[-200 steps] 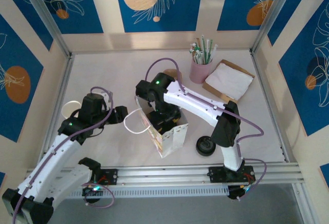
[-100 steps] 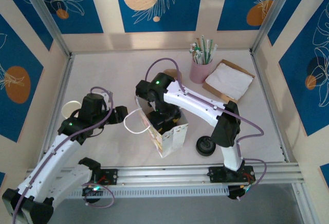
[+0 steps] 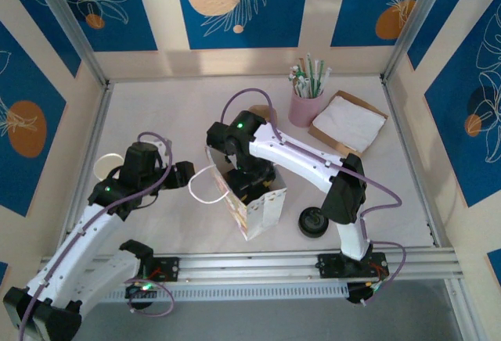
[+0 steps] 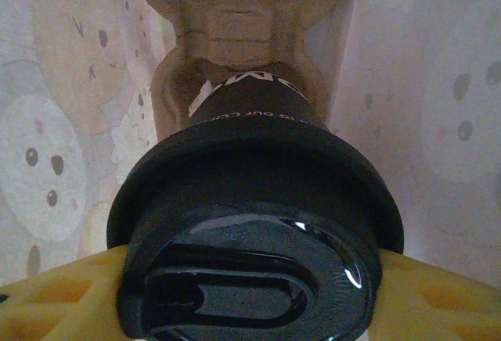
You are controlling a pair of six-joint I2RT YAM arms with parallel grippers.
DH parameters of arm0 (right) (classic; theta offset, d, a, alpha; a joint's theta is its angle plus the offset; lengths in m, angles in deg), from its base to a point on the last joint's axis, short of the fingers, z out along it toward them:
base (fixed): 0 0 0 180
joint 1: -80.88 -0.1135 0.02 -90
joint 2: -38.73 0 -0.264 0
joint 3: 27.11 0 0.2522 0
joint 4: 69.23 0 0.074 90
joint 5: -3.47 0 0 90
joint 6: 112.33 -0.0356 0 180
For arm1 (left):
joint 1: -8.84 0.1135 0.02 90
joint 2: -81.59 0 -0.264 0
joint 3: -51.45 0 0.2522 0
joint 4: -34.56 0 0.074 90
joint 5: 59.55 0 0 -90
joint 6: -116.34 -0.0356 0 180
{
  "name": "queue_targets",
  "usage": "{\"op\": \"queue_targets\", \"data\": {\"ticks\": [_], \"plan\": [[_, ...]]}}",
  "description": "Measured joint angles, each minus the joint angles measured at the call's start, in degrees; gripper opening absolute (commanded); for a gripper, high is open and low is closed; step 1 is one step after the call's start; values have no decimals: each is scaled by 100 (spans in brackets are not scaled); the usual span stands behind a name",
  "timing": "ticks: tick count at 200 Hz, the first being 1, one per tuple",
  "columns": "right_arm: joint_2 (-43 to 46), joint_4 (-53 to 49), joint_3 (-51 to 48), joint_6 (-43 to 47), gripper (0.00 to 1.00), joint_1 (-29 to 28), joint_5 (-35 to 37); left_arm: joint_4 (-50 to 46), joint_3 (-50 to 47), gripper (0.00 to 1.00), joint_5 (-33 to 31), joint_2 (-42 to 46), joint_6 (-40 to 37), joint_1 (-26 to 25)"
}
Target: Pack the takeout coffee
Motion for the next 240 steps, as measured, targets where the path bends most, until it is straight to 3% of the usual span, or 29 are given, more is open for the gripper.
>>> {"op": "queue_targets", "data": {"ticks": [240], "plan": [[0,24,-367,105,64,39,-98,-2,85,72,2,-13,0,0]]}}
